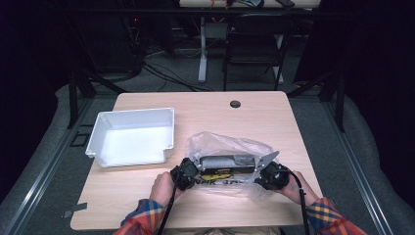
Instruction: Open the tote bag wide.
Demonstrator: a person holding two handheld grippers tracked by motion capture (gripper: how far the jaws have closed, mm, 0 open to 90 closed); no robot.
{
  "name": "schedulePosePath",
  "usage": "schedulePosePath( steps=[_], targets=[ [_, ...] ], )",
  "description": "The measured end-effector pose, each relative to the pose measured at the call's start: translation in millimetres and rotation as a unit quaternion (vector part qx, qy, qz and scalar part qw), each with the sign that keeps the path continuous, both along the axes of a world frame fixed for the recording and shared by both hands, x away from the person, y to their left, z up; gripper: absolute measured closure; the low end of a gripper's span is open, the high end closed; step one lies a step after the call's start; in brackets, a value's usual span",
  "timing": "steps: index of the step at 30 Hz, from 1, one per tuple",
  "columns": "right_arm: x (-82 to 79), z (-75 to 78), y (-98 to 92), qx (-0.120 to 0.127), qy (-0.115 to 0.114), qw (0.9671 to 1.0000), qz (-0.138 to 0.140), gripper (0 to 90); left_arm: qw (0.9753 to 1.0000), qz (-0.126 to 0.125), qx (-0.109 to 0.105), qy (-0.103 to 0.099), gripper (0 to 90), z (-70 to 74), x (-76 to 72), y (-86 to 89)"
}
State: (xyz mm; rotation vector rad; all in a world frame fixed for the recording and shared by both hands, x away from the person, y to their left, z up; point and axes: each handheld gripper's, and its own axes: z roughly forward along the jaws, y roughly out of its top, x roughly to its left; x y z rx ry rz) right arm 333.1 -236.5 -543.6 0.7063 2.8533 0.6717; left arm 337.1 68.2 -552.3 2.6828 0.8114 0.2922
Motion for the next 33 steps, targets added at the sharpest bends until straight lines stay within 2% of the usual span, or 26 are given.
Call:
schedulePosePath(
  steps=[3,5,6,7,8,11,14,15,16,17,18,19,21,23,24,25,26,28,29,30,33],
  targets=[
    [0.8,-1.8,1.4,-0.016,0.005,0.9999,0.004,86.6,1.0000,-0.002,-0.001,0.003,88.9,0.5,-0.7,4.5],
    [1.5,0.2,0.0,-0.008,0.007,0.9999,0.000,78.0,1.0000,0.002,-0.001,-0.001,85.8,2.8,-1.4,4.8],
    [1.6,3.5,-1.1,-0.002,0.006,1.0000,-0.004,75.6,1.0000,0.001,-0.008,0.001,81.6,5.5,-1.5,5.1],
    [1.8,8.3,-3.1,0.011,0.005,0.9999,-0.004,71.8,0.9999,0.002,-0.015,-0.001,79.8,10.8,-2.2,5.4],
    [1.9,16.7,-6.3,0.032,0.007,0.9995,-0.003,65.4,0.9998,0.003,-0.022,-0.002,73.1,14.9,-3.0,6.1],
    [-0.6,31.1,-12.1,0.058,0.006,0.9983,-0.005,58.9,0.9992,0.006,-0.038,-0.009,65.4,25.3,-6.5,9.1],
    [-2.3,46.1,-20.1,0.086,-0.001,0.9963,-0.003,53.5,0.9974,0.017,-0.069,-0.011,57.0,39.7,-12.3,16.3],
    [-3.0,50.9,-23.1,0.105,-0.009,0.9943,-0.016,51.6,0.9970,0.018,-0.075,-0.010,52.9,43.5,-13.3,18.4],
    [-2.4,53.8,-25.1,0.112,-0.018,0.9934,-0.022,51.2,0.9961,0.019,-0.086,-0.014,51.3,49.4,-14.8,21.4],
    [-2.2,57.4,-27.1,0.121,-0.031,0.9915,-0.034,49.7,0.9941,0.026,-0.102,-0.024,49.4,57.0,-15.8,24.8],
    [-0.9,60.2,-29.0,0.130,-0.057,0.9881,-0.060,47.8,0.9926,0.031,-0.113,-0.033,46.5,63.6,-15.7,27.2],
    [1.5,61.0,-29.4,0.127,-0.074,0.9858,-0.082,46.5,0.9903,0.041,-0.124,-0.047,44.1,69.9,-15.0,29.0],
    [6.7,59.0,-27.5,0.116,-0.094,0.9816,-0.118,44.3,0.9864,0.059,-0.135,-0.073,40.1,78.6,-11.5,30.9],
    [15.6,54.8,-24.9,0.105,-0.107,0.9764,-0.156,42.6,0.9821,0.081,-0.144,-0.090,37.0,83.7,-3.7,31.8],
    [18.7,53.1,-24.2,0.103,-0.112,0.9741,-0.167,41.7,0.9807,0.087,-0.148,-0.094,36.5,83.9,1.1,31.8],
    [23.2,51.9,-24.0,0.094,-0.111,0.9725,-0.182,40.3,0.9793,0.092,-0.154,-0.093,36.4,82.8,5.9,31.6],
    [27.7,49.9,-23.8,0.096,-0.100,0.9717,-0.191,39.7,0.9775,0.102,-0.158,-0.095,35.8,80.7,10.1,31.2],
    [34.9,46.9,-24.2,0.094,-0.095,0.9704,-0.201,41.0,0.9754,0.117,-0.156,-0.103,35.2,73.9,18.1,28.9],
    [37.3,45.5,-23.9,0.096,-0.087,0.9712,-0.199,41.2,0.9743,0.125,-0.155,-0.105,35.3,70.1,21.8,28.1],
    [39.8,43.5,-23.1,0.100,-0.082,0.9708,-0.202,41.9,0.9756,0.123,-0.152,-0.099,35.8,66.4,25.7,27.7],
    [46.3,37.1,-20.2,0.089,-0.070,0.9739,-0.197,47.9,0.9770,0.126,-0.147,-0.090,37.7,55.3,32.3,24.0]
  ],
)
